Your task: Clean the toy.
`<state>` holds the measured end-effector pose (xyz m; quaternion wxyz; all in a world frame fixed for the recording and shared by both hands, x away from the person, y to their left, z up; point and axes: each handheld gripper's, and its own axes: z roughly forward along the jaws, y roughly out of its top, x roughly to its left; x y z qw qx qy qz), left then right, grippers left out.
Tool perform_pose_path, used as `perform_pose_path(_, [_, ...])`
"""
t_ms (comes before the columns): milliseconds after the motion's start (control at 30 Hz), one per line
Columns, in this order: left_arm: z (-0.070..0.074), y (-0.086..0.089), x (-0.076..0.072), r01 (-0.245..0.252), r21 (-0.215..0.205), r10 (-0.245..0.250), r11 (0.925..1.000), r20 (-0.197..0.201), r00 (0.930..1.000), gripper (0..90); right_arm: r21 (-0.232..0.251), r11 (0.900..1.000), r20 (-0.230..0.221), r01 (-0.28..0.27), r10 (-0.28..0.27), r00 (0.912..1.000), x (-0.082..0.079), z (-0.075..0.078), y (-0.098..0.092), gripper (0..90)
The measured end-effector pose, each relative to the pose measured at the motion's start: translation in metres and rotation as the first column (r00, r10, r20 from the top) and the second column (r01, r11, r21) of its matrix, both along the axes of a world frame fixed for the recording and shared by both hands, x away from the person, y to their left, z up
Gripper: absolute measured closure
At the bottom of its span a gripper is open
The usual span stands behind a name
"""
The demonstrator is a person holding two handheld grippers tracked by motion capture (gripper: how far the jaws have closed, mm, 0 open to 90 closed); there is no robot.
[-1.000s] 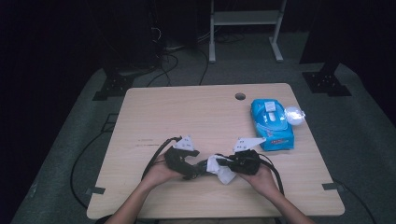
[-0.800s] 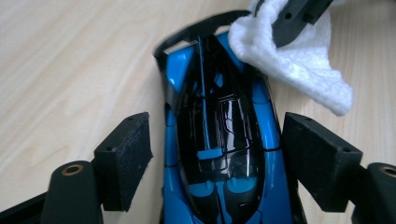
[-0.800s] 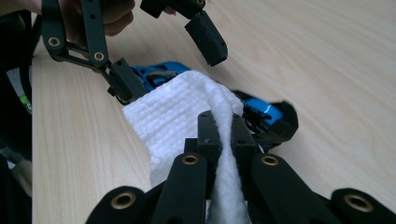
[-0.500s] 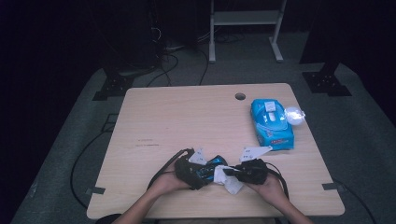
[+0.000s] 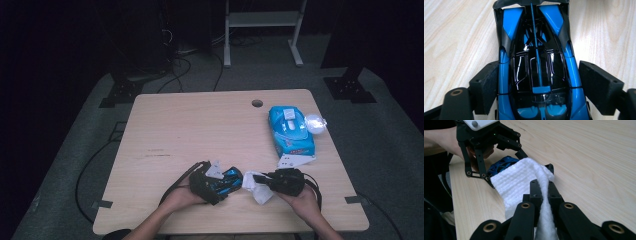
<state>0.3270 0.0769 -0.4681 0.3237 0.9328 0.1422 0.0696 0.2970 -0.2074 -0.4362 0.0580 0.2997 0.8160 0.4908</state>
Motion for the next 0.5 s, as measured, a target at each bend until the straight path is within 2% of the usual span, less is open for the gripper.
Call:
perform_pose_path(33, [0.0005, 0.0005, -0.0003, -0.010, -0.009, 0.009, 0.9999, -0.004, 0.9999, 23.9, 0.003, 1.000, -0.001, 0.002, -0.002, 1.0000, 0.0001, -0.0001, -0.0003, 85.7])
perform_pose_path(133, [0.0024, 0.0026, -0.0011, 0.000, 0.017, 0.000, 0.9999, -0.004, 1.0000, 25.4, 0.011, 1.000, 0.000, 0.009, -0.009, 1.0000, 0.0001, -0.0003, -0.0016, 85.7])
perform_pose_path(500, [0.0022, 0.0038, -0.0017, 0.011, 0.007, -0.011, 0.9999, 0.003, 0.9999, 26.0, 0.037, 0.999, -0.016, 0.032, -0.032, 0.9994, 0.0010, -0.0034, -0.0077, 85.8])
